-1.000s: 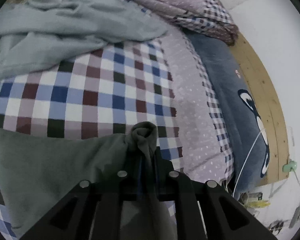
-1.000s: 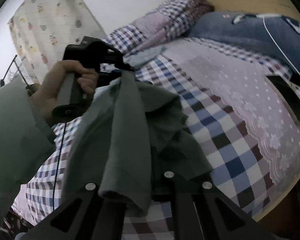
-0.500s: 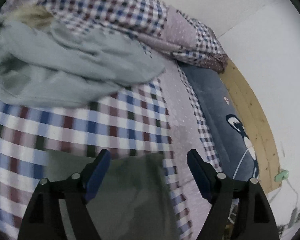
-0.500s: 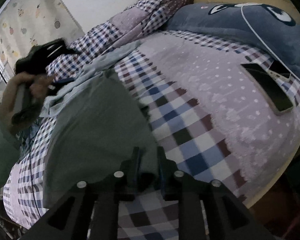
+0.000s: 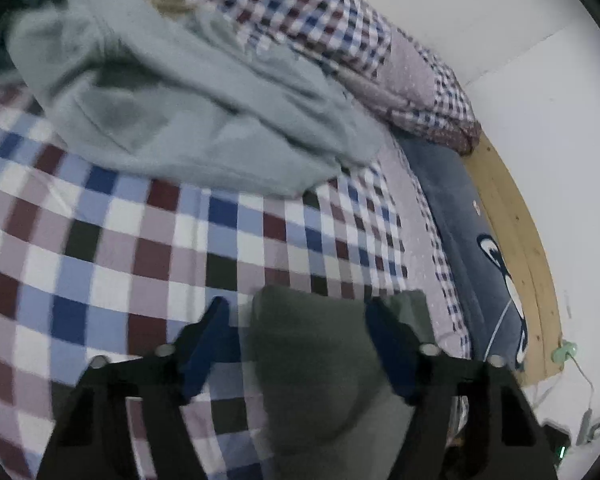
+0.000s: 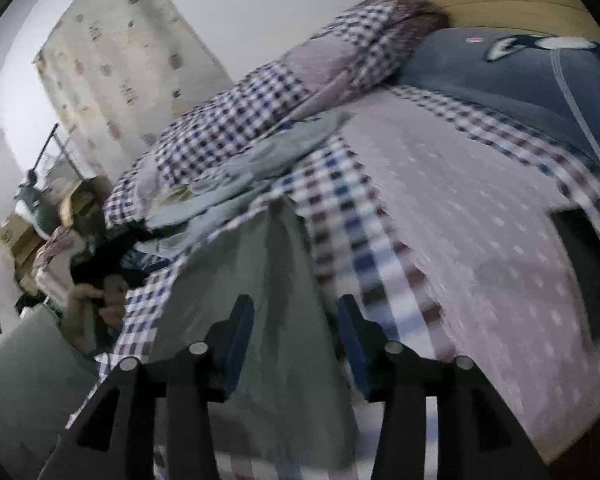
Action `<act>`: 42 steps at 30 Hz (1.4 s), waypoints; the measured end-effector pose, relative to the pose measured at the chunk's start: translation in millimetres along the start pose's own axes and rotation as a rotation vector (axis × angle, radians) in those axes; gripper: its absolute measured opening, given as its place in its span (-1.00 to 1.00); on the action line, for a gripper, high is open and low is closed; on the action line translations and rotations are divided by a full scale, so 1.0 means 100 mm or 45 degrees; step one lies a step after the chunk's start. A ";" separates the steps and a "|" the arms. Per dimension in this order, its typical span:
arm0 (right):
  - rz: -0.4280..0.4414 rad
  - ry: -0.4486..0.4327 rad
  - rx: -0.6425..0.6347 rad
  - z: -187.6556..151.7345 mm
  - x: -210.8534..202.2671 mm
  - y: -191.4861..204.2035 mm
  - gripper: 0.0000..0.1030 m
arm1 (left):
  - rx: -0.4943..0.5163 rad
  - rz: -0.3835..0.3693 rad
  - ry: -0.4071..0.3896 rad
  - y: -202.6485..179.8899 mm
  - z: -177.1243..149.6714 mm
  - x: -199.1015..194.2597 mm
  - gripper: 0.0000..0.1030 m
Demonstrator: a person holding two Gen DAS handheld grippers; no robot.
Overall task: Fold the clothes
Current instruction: 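Lift the green shirt edge with both grippers and fold it over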
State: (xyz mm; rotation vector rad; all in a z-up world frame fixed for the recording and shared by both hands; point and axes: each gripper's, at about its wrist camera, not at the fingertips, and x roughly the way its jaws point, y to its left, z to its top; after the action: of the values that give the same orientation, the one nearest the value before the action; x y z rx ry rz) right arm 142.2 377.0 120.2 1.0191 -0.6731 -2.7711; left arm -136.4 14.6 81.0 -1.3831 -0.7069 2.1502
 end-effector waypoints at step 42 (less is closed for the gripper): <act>0.177 0.212 -0.188 0.61 1.15 0.25 -0.21 | -0.013 -0.266 0.128 0.29 0.03 0.30 0.26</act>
State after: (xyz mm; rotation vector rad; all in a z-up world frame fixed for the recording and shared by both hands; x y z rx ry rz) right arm 13.8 347.9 104.7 1.1108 -0.4886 -2.5395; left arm -153.5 11.8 42.6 -1.3485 -0.7875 1.9042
